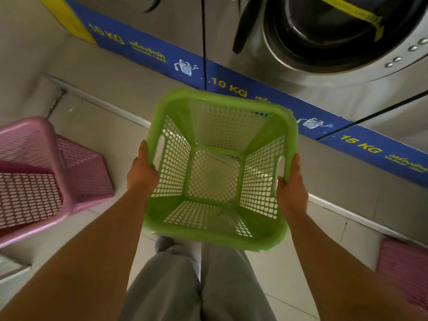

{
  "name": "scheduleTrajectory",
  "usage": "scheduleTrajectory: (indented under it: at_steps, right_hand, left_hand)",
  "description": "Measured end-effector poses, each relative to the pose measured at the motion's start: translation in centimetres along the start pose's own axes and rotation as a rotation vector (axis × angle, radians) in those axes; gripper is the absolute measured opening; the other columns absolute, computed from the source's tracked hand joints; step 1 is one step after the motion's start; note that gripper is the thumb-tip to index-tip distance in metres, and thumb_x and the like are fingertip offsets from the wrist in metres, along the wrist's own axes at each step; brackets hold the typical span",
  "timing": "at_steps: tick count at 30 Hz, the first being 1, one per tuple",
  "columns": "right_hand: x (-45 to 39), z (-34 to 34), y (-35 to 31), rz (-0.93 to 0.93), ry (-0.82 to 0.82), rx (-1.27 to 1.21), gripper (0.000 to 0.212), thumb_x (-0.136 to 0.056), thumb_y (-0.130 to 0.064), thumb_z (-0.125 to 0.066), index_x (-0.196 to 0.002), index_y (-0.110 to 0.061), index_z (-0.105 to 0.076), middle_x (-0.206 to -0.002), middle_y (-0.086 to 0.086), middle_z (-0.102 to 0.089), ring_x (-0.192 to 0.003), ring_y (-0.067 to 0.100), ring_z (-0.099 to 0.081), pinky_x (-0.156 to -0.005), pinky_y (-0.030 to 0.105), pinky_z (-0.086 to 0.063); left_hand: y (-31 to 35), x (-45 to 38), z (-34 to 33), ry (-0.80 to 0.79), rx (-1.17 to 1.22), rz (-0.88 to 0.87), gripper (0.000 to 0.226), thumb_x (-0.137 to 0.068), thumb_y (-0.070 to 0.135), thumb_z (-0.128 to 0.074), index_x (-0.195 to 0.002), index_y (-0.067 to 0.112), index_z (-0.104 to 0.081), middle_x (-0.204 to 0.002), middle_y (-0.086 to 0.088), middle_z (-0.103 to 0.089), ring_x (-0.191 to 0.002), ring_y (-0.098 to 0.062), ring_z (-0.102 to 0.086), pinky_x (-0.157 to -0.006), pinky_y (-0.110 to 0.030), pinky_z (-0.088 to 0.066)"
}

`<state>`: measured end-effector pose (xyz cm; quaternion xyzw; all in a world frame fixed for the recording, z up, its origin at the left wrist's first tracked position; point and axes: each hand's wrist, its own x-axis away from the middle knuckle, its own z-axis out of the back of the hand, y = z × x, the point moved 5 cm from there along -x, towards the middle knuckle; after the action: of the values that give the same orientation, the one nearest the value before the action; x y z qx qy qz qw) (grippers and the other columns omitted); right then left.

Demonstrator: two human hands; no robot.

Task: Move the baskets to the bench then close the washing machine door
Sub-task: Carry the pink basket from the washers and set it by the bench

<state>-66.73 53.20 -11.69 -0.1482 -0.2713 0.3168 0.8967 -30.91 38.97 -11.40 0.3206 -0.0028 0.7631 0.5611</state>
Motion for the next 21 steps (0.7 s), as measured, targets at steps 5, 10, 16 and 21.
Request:
scheduleTrajectory:
  at_steps: [5,10,16,21]
  right_hand:
    - [6.9,-4.5,-3.6,0.130,-0.020,0.054,0.073,-0.097,-0.021,-0.045,-0.151,-0.043,-0.001,-0.154,0.006,-0.036,-0.117,0.041,-0.057,-0.091,0.050,-0.048]
    - [11.7,-9.4,-5.3,0.154,-0.066,0.071,0.074,-0.098,-0.024,-0.044,-0.145,-0.054,0.005,-0.148,0.007,-0.045,-0.105,0.040,-0.063,-0.089,0.050,-0.051]
    - [12.7,-15.1,-6.3,0.150,-0.081,0.092,0.075,-0.098,-0.023,-0.045,-0.145,-0.055,0.003,-0.138,0.010,-0.054,-0.101,0.035,-0.065,-0.082,0.043,-0.051]
    - [11.5,-19.2,-6.0,0.141,-0.064,0.140,0.074,-0.098,-0.021,-0.046,-0.149,-0.049,0.000,-0.136,0.009,-0.055,-0.095,0.030,-0.066,-0.070,0.030,-0.043]
  left_hand:
    - [-9.2,2.9,3.9,0.037,0.100,0.050,0.079,-0.089,0.006,-0.045,-0.150,0.041,-0.009,-0.127,-0.019,-0.058,-0.091,-0.039,-0.064,-0.080,-0.051,-0.055]
    - [-16.7,4.1,6.3,0.044,0.162,0.065,0.080,-0.090,-0.001,-0.044,-0.151,0.039,-0.011,-0.124,-0.020,-0.059,-0.063,-0.025,-0.062,-0.057,-0.041,-0.058]
    - [-22.6,2.7,5.6,0.076,0.188,0.076,0.082,-0.088,-0.005,-0.045,-0.149,0.041,-0.016,-0.128,-0.015,-0.055,-0.068,-0.027,-0.067,-0.056,-0.048,-0.059]
    - [-26.7,-0.2,2.2,0.032,0.193,0.170,0.084,-0.089,0.007,-0.046,-0.141,0.059,-0.005,-0.120,-0.012,-0.062,-0.088,-0.035,-0.068,-0.074,-0.053,-0.058]
